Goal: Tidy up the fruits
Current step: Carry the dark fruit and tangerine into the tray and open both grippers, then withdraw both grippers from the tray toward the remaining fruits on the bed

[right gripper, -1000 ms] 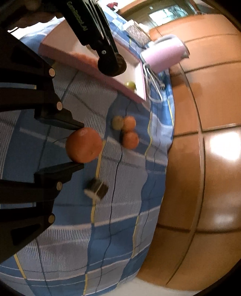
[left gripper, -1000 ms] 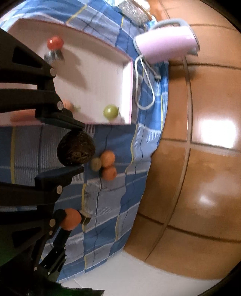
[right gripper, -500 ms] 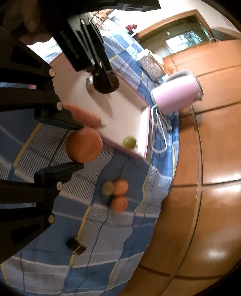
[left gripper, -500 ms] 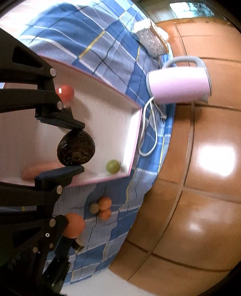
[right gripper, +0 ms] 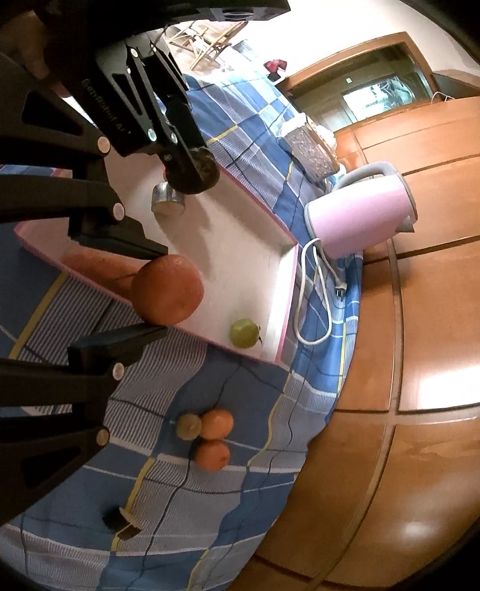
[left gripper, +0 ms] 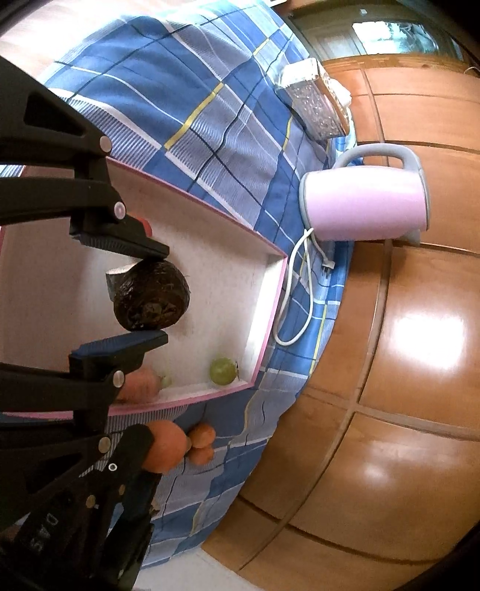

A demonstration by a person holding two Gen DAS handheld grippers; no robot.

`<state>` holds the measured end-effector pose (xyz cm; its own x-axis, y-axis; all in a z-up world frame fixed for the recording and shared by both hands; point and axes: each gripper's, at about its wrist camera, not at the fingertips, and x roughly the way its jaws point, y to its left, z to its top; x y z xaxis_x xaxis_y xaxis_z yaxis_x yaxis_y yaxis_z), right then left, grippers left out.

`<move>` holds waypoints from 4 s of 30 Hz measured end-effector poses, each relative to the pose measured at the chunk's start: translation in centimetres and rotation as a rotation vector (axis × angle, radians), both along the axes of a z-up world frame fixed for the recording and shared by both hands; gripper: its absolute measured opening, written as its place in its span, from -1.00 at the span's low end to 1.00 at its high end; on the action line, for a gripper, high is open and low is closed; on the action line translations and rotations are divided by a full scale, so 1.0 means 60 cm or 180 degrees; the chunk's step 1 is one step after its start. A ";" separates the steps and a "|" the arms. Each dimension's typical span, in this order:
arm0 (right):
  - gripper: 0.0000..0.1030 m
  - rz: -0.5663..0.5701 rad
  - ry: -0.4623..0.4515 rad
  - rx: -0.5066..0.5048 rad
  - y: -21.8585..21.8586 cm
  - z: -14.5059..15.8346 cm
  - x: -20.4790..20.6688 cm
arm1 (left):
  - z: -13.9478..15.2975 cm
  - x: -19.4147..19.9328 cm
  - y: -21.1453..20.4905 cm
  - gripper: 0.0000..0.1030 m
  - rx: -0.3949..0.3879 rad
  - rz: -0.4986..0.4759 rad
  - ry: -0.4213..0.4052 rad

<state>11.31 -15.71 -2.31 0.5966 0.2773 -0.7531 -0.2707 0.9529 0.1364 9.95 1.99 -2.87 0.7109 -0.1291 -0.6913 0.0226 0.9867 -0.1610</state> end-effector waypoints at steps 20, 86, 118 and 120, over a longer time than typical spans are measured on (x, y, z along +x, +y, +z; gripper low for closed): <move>-0.31 0.0055 -0.0049 0.0005 0.035 0.009 0.024 | -0.007 0.000 0.035 -0.21 0.0011 0.0178 -0.0015; -0.15 -0.0576 -0.0164 -0.0026 -0.047 0.002 -0.058 | 0.023 -0.057 -0.035 0.44 0.0164 -0.0091 -0.0149; -0.15 -0.1676 -0.0079 0.0049 -0.278 -0.038 -0.100 | -0.009 -0.010 -0.226 -0.38 0.0012 -0.1117 0.0060; -0.15 -0.1724 -0.0075 0.0046 -0.291 -0.040 -0.105 | -0.011 -0.011 -0.226 -0.39 -0.0014 -0.1128 0.0052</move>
<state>5.01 -33.16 -4.69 0.6738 -0.0643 -0.7361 0.2555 0.9550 0.1504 9.28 -11.58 -3.50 0.6103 -0.3687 -0.7012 0.3607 0.9174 -0.1684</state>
